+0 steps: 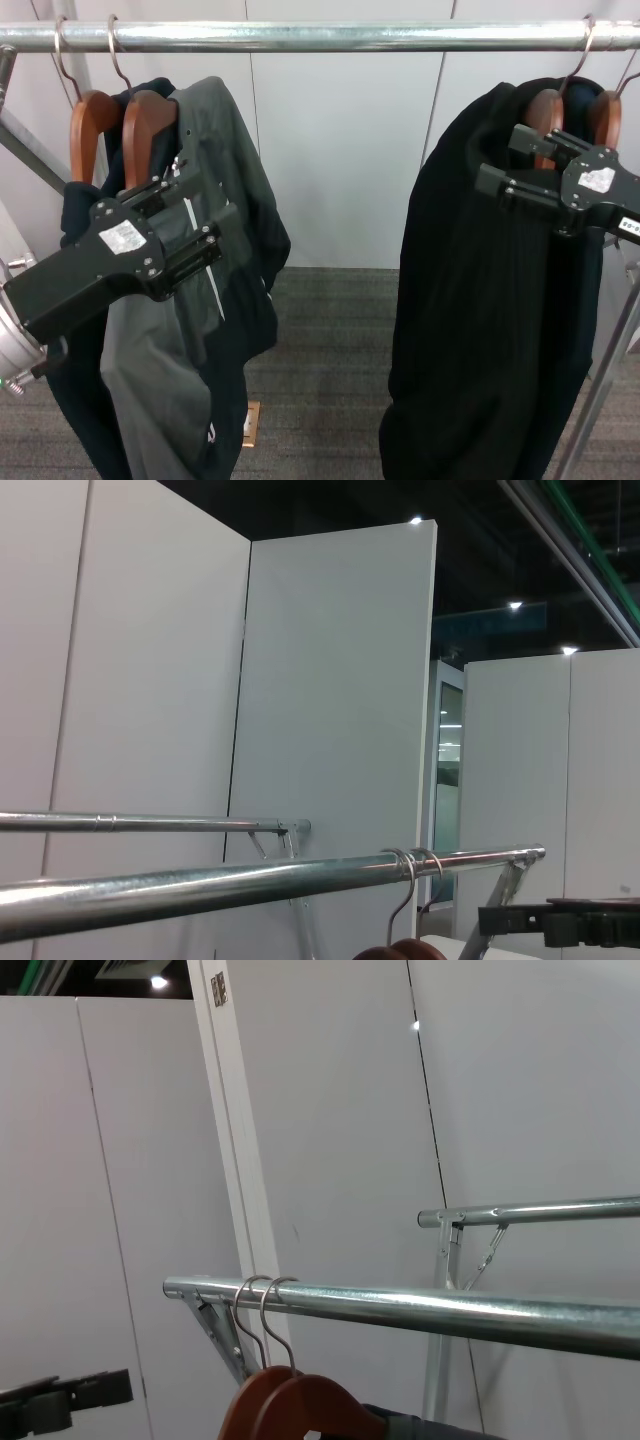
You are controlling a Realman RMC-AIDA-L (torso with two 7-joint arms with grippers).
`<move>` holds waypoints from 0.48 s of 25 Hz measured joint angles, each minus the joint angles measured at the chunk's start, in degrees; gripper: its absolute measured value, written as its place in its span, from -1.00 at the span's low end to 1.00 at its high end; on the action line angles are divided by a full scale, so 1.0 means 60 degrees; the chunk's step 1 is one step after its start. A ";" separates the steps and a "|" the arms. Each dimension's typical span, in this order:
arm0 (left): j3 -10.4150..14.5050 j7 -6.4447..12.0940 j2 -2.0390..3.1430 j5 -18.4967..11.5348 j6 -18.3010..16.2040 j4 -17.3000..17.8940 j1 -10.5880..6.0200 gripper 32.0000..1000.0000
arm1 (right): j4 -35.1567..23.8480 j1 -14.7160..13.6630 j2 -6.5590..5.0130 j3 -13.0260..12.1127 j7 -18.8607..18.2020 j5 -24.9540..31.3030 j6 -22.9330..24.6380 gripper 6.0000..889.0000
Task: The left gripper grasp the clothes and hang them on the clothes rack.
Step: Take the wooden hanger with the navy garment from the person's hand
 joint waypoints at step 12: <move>-0.0001 -0.0014 0.0000 0.0000 -0.0003 0.0000 0.0000 0.25 | 0.0000 0.0000 0.0001 0.0000 -0.0019 0.0000 0.0000 0.84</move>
